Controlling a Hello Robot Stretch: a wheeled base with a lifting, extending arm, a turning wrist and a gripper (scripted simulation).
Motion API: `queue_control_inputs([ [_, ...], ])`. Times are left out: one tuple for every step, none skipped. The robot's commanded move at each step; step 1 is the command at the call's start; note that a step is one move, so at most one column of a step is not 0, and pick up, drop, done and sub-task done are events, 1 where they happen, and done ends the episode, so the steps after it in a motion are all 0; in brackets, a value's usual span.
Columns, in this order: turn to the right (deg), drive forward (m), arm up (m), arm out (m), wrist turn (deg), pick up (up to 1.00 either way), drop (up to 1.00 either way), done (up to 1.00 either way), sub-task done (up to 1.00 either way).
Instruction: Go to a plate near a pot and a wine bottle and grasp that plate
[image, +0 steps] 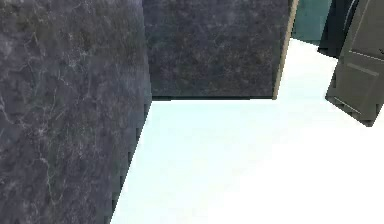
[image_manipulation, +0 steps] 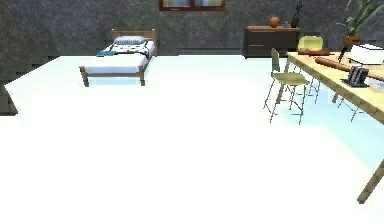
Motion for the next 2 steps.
queue_control_inputs([
  [0.0, 0.15, 0.00, 0.00, 0.0, 0.00, 0.00, 0.00, 0.00],
  [30.0, 0.00, 0.00, 0.00, 0.0, 0.00, 0.00, 0.00, 0.00],
])
